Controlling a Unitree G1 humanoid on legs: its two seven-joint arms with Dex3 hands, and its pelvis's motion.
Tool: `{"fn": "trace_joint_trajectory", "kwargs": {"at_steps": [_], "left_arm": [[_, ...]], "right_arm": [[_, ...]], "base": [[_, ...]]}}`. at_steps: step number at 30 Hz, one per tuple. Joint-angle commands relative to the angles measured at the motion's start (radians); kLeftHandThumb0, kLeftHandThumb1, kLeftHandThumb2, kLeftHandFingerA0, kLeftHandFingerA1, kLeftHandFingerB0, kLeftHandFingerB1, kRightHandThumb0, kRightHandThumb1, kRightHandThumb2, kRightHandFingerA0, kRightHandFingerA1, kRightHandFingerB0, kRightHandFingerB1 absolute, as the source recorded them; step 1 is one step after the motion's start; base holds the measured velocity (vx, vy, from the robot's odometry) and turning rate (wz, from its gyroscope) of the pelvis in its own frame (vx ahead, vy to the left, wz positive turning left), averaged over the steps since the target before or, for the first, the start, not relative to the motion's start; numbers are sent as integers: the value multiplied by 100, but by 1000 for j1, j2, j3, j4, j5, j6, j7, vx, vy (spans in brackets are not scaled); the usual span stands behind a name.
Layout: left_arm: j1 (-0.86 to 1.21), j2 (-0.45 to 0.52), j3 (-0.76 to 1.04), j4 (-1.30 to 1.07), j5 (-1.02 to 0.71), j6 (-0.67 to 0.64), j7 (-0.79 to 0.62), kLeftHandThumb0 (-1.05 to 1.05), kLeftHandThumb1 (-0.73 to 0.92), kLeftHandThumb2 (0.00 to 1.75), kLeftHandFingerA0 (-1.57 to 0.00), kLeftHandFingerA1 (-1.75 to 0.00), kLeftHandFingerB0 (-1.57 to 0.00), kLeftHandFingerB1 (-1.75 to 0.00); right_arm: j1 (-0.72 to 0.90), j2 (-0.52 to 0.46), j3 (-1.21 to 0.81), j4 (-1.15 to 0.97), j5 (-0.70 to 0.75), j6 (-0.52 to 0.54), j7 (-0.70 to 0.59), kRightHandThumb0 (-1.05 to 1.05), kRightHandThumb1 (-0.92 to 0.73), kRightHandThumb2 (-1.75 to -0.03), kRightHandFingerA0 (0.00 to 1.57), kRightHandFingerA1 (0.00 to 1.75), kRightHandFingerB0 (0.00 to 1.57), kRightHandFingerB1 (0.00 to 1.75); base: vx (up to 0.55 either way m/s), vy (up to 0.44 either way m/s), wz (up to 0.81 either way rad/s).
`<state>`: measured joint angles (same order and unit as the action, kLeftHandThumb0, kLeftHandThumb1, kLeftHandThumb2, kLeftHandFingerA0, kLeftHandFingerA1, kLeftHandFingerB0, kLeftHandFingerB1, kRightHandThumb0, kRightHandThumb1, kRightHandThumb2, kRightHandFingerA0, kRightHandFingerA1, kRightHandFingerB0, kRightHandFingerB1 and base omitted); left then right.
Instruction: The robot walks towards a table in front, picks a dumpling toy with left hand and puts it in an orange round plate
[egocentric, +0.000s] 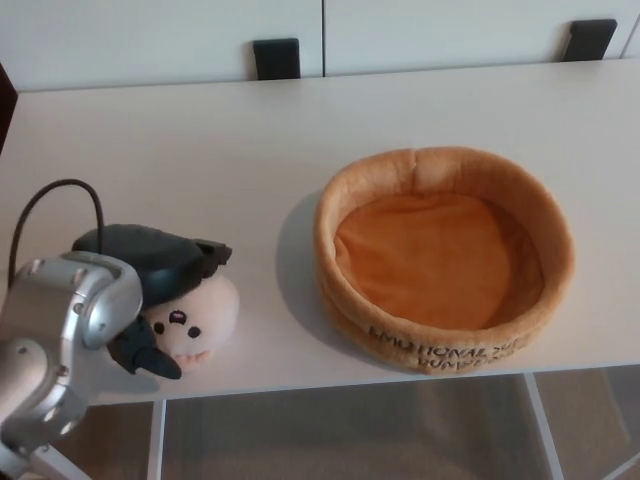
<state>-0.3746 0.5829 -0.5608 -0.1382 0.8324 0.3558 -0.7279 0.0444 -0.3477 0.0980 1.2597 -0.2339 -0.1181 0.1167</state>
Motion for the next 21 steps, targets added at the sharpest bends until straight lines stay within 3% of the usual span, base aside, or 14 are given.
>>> {"fn": "trace_joint_trajectory", "kwargs": {"at_steps": [1,2,4,6,7,8,11,13,15,16,17,18,19,21], "left_arm": [[11,-18,-21,46,64,-31,67,-55,37,67,0,0,0,-7],[21,-24,-33,66,79,-49,106,-42,26,65,0,-14,0,-19],[33,-33,-37,85,86,-62,140,-25,51,56,0,-24,0,-20],[50,-56,-17,103,57,-73,184,-16,53,57,-29,-37,-9,-24],[86,-80,-1,123,48,-97,290,-13,56,56,-72,-47,-57,-38],[102,-96,1,141,53,-109,345,-20,58,57,-81,-48,-72,-45],[105,-108,-21,185,98,-125,421,-24,61,58,-81,-60,-80,-50],[119,-110,-28,231,117,-181,559,-21,62,58,-74,-75,-79,-56],[138,-125,-10,242,92,-201,613,-21,68,60,-73,-85,-77,-58],[144,-127,-7,241,89,-207,629,-21,71,61,-69,-98,-75,-63],[148,-129,-1,239,82,-211,636,-20,70,62,-64,-126,-73,-72],[153,-132,7,235,72,-217,643,-20,70,62,-64,-126,-73,-72],[157,-133,16,235,61,-234,661,-21,71,61,-71,-111,-78,-60],[160,-137,27,232,47,-245,668,-20,71,61,-74,-108,-79,-54]], "right_arm": [[9,-11,-3,-9,4,-10,-1,-37,-68,-62,57,50,29,31],[12,-11,4,-10,-2,-11,-5,-36,-66,-60,57,47,28,31],[12,-10,-2,-13,6,-6,5,-42,-53,-78,46,54,22,41],[11,-8,-7,-14,12,0,7,-35,-66,-60,52,42,28,30],[17,-5,-10,-9,15,-2,5,-26,-47,-94,47,65,13,47],[18,-5,-6,-3,10,-6,0,-26,-47,-94,50,67,13,47],[11,-3,-1,12,3,-6,-9,-35,-66,-60,64,64,29,31],[7,-4,5,17,-3,-10,-15,-37,-66,-61,68,68,30,31],[9,-8,8,14,-5,-17,-10,-25,-46,-94,55,70,16,49],[6,-7,3,14,1,-12,-5,-35,-66,-60,63,63,30,31],[5,-6,1,11,5,-11,-1,-25,-48,-95,52,69,15,48],[5,-5,-1,7,9,-9,3,-25,-48,-95,52,69,15,48],[6,-5,-1,4,10,-10,6,-35,-69,-62,58,61,30,31],[13,-6,-5,-5,15,-20,10,-36,-69,-61,57,60,31,32]], "base": [[0,0,0],[0,0,0],[0,0,0],[0,0,0],[0,0,0],[0,0,0],[0,0,0],[0,0,0],[0,0,0],[0,0,0],[0,0,0],[0,0,0],[0,0,0],[0,0,0]]}}
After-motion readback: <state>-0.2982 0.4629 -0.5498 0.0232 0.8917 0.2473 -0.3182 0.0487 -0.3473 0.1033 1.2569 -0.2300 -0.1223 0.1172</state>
